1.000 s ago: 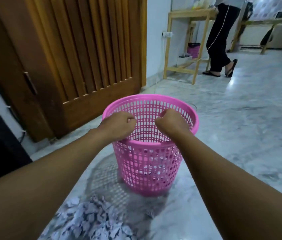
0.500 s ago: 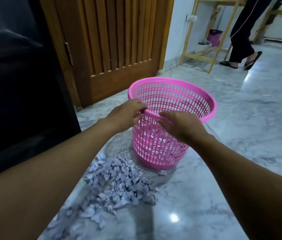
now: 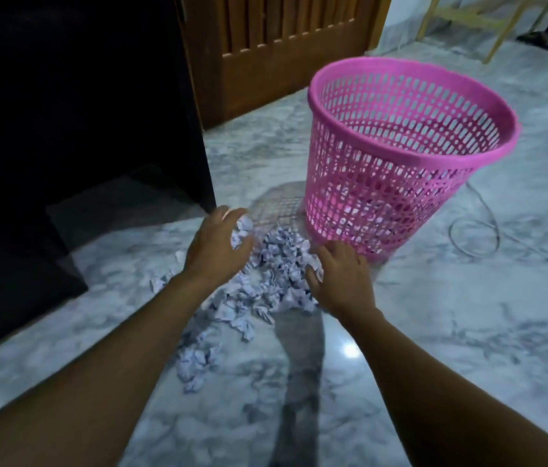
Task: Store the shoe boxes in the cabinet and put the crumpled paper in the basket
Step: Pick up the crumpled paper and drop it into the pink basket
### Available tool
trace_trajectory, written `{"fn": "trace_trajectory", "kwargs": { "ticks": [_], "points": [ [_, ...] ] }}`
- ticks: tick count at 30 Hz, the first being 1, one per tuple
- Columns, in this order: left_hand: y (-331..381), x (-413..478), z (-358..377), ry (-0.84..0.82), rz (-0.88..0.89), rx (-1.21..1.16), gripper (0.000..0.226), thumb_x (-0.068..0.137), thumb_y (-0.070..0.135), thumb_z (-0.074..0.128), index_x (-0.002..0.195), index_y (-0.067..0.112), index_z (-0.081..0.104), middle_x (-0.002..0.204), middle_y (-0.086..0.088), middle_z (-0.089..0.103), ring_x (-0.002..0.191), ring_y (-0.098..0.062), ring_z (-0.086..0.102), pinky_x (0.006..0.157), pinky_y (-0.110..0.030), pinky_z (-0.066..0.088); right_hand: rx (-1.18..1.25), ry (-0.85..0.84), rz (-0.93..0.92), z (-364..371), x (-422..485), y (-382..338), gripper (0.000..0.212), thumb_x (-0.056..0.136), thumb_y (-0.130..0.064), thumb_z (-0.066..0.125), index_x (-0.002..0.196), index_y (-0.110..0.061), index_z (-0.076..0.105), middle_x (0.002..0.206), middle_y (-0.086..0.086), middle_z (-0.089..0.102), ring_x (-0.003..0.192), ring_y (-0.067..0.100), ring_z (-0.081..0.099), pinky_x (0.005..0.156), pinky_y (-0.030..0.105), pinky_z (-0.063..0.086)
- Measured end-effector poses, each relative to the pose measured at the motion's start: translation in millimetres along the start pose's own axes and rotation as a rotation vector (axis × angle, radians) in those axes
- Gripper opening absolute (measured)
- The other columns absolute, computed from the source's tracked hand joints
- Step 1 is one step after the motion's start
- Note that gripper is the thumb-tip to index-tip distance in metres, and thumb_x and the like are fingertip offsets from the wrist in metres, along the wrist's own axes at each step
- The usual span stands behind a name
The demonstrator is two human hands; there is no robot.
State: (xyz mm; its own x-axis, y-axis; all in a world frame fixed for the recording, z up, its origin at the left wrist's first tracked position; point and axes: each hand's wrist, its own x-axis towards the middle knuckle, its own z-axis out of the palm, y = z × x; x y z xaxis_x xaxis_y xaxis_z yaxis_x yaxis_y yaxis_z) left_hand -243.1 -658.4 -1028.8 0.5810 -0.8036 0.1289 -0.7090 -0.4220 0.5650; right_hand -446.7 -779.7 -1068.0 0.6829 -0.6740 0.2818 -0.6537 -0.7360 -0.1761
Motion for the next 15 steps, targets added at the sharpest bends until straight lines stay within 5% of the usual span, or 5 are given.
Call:
{"fn": "trace_trajectory", "kwargs": {
  "ticks": [5,9,12,15],
  "points": [
    [-52,-71,33,-0.056,-0.299,0.134,0.068,0.089,0.053,0.057,0.148,0.026,0.036,0.159,-0.017,0.021,0.147,-0.033,0.014,0.119,-0.046,0.019,-0.003,-0.199,0.359,41,-3,33,0.044,0.092,-0.032,0.054,0.133,-0.014,0.052,0.125,0.023,0.057,0.115,0.043,0.053,0.091,0.048,0.048],
    [-63,-107,54,-0.08,-0.364,0.212,0.087,0.08,0.071,0.054,0.152,0.03,0.027,0.162,-0.015,0.008,0.149,-0.032,0.002,0.12,-0.05,0.009,0.038,-0.236,0.499,61,7,54,0.051,0.098,-0.036,0.045,0.146,-0.021,0.036,0.155,0.017,0.027,0.133,0.04,0.036,0.098,0.048,0.043],
    [-71,-128,66,-0.077,-0.377,0.322,0.101,0.071,0.087,0.046,0.153,0.034,0.023,0.163,-0.017,0.002,0.15,-0.032,-0.005,0.12,-0.05,-0.004,0.126,-0.166,0.586,76,9,59,0.045,0.099,-0.033,0.041,0.14,-0.014,0.041,0.15,0.021,0.031,0.126,0.041,0.04,0.096,0.047,0.043],
    [-79,-143,70,-0.001,-0.353,0.398,0.104,0.067,0.09,0.045,0.15,0.03,0.032,0.161,-0.02,0.011,0.15,-0.036,0.004,0.12,-0.055,0.003,0.173,-0.087,0.5,86,7,68,0.043,0.092,-0.024,0.04,0.128,-0.002,0.051,0.127,0.029,0.053,0.108,0.045,0.052,0.084,0.044,0.047]
  ]
}}
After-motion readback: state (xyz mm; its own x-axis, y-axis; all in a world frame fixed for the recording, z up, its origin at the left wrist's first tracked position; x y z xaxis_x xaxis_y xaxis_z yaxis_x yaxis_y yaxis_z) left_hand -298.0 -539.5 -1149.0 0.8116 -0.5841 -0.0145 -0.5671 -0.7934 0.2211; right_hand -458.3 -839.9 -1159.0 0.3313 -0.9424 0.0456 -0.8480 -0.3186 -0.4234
